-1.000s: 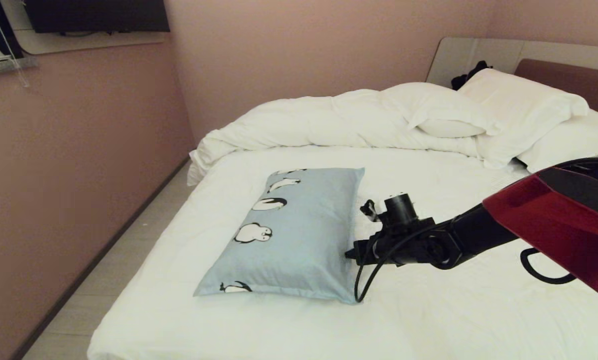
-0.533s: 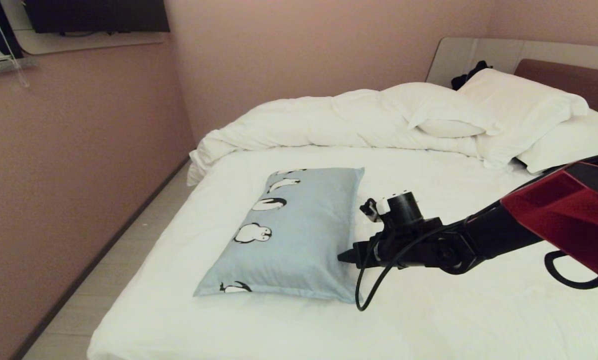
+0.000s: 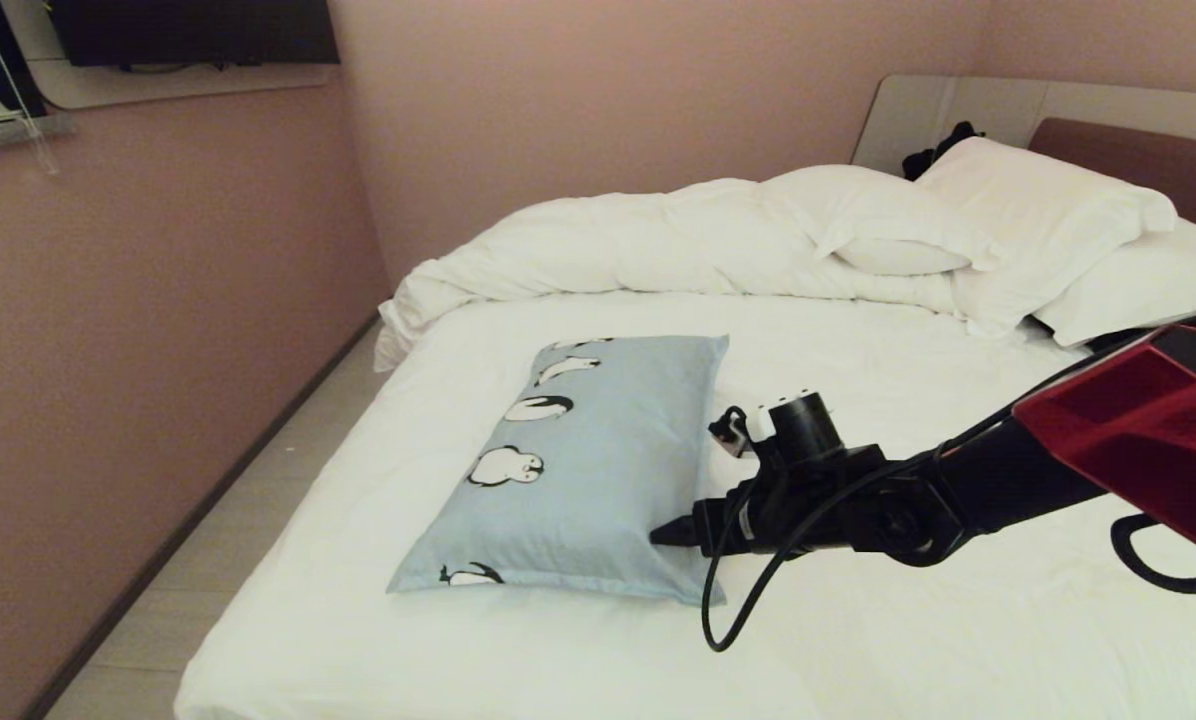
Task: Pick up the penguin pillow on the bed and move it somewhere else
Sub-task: Pick up the pillow
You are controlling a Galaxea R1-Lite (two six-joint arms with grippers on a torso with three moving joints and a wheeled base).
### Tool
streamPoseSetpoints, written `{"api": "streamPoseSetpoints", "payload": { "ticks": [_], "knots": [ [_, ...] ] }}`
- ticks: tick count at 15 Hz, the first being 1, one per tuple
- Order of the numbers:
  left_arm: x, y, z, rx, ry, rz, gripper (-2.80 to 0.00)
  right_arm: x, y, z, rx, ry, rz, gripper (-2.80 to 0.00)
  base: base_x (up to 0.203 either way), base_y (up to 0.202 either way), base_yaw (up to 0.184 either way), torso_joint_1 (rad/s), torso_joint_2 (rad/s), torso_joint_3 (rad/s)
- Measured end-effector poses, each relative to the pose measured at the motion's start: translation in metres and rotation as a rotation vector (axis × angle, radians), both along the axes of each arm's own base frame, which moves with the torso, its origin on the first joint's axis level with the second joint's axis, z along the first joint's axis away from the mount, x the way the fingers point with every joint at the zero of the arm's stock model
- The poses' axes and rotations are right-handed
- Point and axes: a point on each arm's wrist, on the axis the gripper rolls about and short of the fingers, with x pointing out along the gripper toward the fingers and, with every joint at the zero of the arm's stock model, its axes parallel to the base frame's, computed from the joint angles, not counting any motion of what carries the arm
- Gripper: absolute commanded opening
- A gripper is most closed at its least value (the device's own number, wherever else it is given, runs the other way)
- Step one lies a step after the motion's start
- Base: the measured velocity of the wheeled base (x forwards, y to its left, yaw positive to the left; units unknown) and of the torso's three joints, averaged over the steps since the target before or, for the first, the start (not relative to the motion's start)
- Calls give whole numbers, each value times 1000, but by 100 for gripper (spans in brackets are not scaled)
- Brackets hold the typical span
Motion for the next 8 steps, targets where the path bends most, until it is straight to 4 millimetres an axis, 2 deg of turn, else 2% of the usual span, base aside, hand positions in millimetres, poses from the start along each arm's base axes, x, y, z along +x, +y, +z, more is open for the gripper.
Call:
{"api": "streamPoseSetpoints", "payload": {
  "ticks": [8],
  "knots": [
    [0,0,0,0,0,0,-280,-15,23,-12,31,92,-6,0,0,0,0,0,0,0]
  ]
}}
